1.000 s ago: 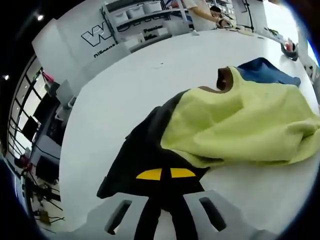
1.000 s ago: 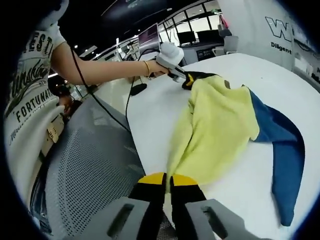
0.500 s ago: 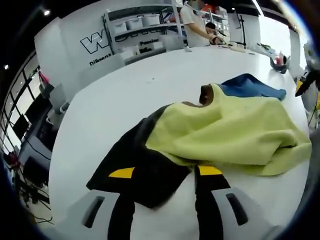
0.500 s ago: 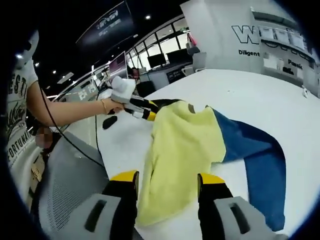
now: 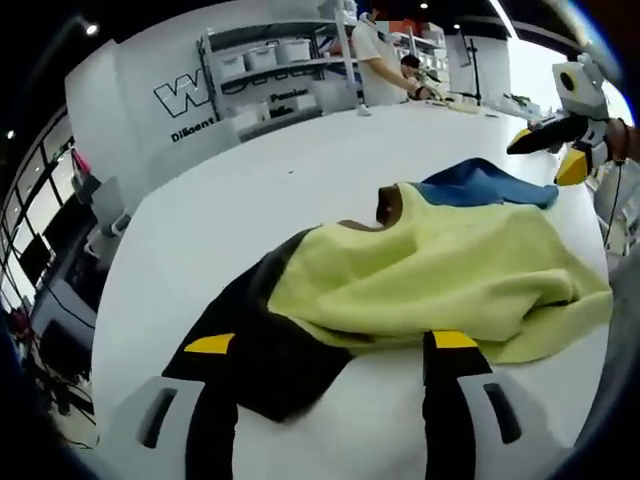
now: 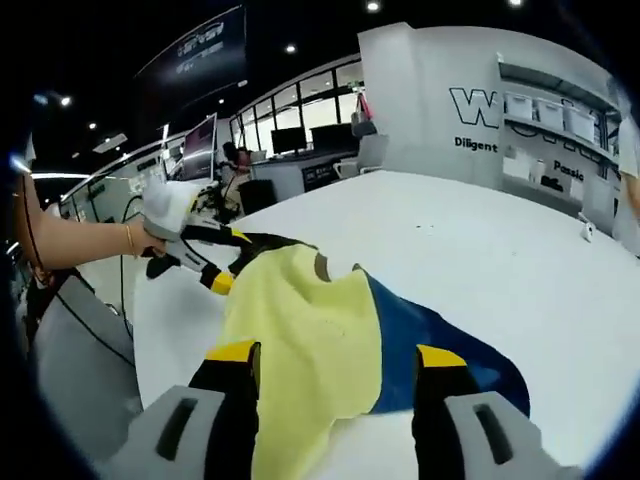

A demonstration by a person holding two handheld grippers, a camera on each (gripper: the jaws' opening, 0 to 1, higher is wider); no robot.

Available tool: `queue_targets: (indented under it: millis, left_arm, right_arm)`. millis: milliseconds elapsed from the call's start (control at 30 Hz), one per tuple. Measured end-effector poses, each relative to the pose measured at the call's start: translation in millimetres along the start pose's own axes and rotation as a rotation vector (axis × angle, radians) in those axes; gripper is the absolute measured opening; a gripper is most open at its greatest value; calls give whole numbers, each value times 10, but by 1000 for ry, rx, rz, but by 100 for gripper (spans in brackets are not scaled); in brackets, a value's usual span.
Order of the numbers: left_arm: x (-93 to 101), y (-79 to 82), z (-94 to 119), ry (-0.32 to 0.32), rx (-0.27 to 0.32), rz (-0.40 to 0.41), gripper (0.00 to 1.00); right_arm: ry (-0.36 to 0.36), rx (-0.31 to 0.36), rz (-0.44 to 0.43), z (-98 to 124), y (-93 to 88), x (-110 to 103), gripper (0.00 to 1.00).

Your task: Fold the garment on the visible template until the final outline fits inside the template.

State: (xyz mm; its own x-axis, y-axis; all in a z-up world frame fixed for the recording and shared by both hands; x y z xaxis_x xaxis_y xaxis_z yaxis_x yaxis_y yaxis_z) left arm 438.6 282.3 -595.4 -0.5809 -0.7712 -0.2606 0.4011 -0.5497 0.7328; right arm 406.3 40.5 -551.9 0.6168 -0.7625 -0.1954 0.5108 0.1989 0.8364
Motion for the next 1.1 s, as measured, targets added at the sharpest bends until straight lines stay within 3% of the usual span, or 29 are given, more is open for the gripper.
queue_targets:
  millis: [200,267,367,500,633,667,700,800,933,1033,1100]
  left_arm:
    - [-165,37,6,3,-9,16,70]
    - [-215,55,9,5,0,24,69]
    - [-300,61,-22,1,-2,42,66]
    - [-394,32,-81,7,-16,43,64]
    - [-409,-59,-148,7,-47,93,62]
    - [-388,-134,-161,-3,-81,129,59]
    - [-390,-146,-171,-2,-78,161,56]
    - [-371,-186,-198,-21,-81,267,50]
    - [-394,-226,-235,-12,-95,249,46]
    - [-359,-205,-265,-17,-99,252,31]
    - [-354,-215,-284,-7,-119,197,17]
  right_arm:
    - [-65,-23,9,-259,2,366,59]
    - [-82,-37,5,-304,-21,464,59]
    - [-141,-75,68,-343,-66,651,56]
    - [-160,-71,61,-390,-51,799,54]
    - [-187,-89,67,-448,-50,940,50]
    - [-183,-99,66,-477,-60,963,49]
    - [-179,-103,69,-506,-67,988,47]
    - [-179,-129,63,-565,-117,1055,40]
    - [-188,-160,63,-587,-190,1097,31]
    - [-198,-168,74,-589,-210,1117,17]
    - [-202,-174,94,-591,-215,1124,4]
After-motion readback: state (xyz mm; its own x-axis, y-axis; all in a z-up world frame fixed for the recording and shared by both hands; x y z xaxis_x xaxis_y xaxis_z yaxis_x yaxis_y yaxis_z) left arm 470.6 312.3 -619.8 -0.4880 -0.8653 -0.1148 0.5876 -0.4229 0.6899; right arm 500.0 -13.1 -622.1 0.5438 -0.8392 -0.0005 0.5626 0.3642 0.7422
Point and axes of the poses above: the point that each gripper's makers call its tool centre point, and the gripper's own axes: z roughly backward along the fingers, x roughly to its right, y roughly out of its top, the point moved 1 cm from there along z, roughly backward along the fingers, and after that the axes turned 7 degrees about -z, right-handed, at the moved point
